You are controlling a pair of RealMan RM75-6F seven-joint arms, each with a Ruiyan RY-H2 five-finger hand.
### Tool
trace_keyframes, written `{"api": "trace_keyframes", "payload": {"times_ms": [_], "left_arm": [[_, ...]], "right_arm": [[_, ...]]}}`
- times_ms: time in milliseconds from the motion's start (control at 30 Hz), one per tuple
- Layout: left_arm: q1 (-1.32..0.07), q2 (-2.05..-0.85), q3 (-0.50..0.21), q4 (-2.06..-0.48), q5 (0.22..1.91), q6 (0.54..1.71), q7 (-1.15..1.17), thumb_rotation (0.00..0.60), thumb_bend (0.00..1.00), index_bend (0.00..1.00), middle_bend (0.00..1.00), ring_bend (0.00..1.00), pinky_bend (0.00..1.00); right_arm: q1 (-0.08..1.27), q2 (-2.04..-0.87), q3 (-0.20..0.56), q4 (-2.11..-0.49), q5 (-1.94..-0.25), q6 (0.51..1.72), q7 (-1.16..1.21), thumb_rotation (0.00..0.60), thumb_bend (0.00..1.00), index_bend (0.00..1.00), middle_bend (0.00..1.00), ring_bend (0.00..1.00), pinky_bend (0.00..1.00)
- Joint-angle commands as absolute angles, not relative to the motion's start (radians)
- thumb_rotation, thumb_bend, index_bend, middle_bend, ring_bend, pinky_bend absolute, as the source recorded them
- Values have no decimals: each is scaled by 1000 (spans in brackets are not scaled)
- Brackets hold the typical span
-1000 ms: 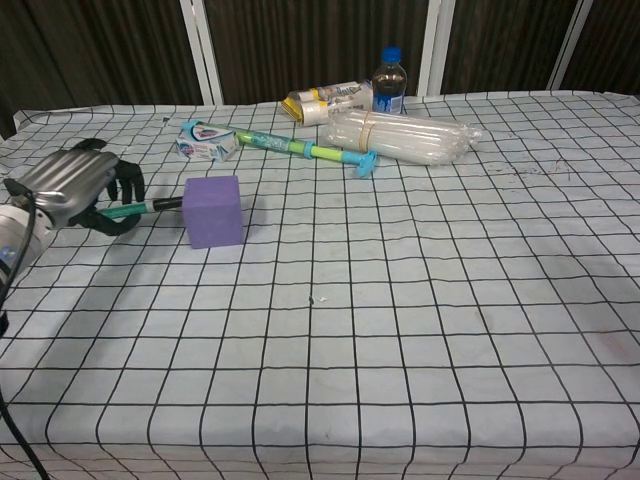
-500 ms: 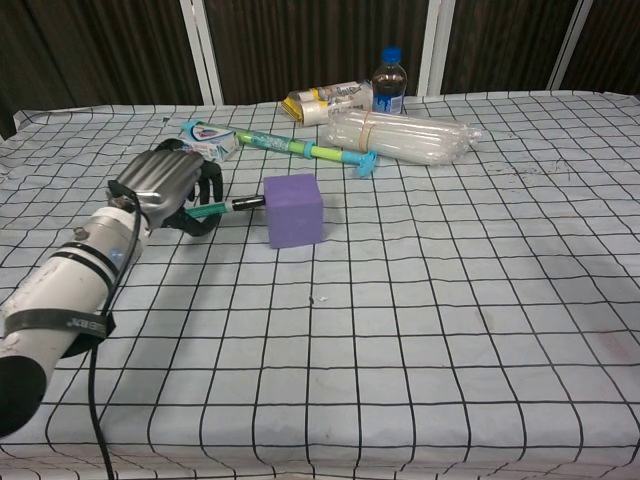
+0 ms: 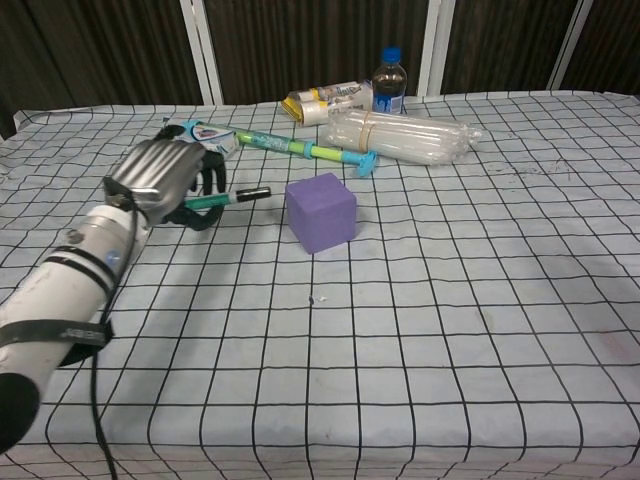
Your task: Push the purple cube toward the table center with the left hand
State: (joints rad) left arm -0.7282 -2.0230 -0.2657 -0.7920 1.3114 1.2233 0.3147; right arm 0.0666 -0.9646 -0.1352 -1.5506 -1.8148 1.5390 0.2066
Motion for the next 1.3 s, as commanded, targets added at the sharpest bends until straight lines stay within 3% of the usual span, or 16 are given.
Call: {"api": "trace_keyframes", "payload": {"times_ms": [33,200,333,533,633,733,800,1000,1167,1300], "left_arm": [[-605,-1901,-191,-892,1348,1311,271,600,427,787,854,465,75],[-487,-1817,-115,-915,1356,1353,233,600,424,752,817,465,74],[-443,-1810,-70,-884,1361,1319,187,600,408,648,707,431,67],[-434,-1843,-59,-814,1368,1293,174,600,397,487,574,357,61],[-434,-1848,-58,-801,1371,1291,179,600,388,361,415,254,54],[-426,-1838,-61,-819,1353,1254,205,600,370,101,108,47,44],[-419,-1811,-68,-877,1342,1245,213,600,364,13,20,3,45],[-362,-1660,-30,-1129,1409,1346,204,600,354,0,0,0,62],[-251,-1407,119,-1424,1595,1531,126,600,350,0,0,0,58],[-185,-1345,187,-1419,1720,1667,-14,600,350,0,0,0,53]], "right_arm": [[67,-964,-135,-1553,-1813,1537,205,600,393,0,0,0,0],[63,-967,-137,-1558,-1817,1539,191,600,393,0,0,0,0],[64,-972,-138,-1565,-1820,1531,176,600,392,0,0,0,0],[68,-974,-145,-1569,-1832,1522,164,600,392,0,0,0,0],[66,-973,-145,-1568,-1832,1526,167,600,393,0,0,0,0],[65,-968,-143,-1564,-1829,1535,185,600,393,0,0,0,0],[65,-967,-144,-1561,-1833,1537,190,600,393,0,0,0,0],[63,-966,-147,-1559,-1837,1541,195,600,393,0,0,0,0],[59,-969,-145,-1560,-1831,1543,184,600,393,0,0,0,0],[55,-975,-140,-1568,-1820,1541,164,600,392,0,0,0,0]]}}
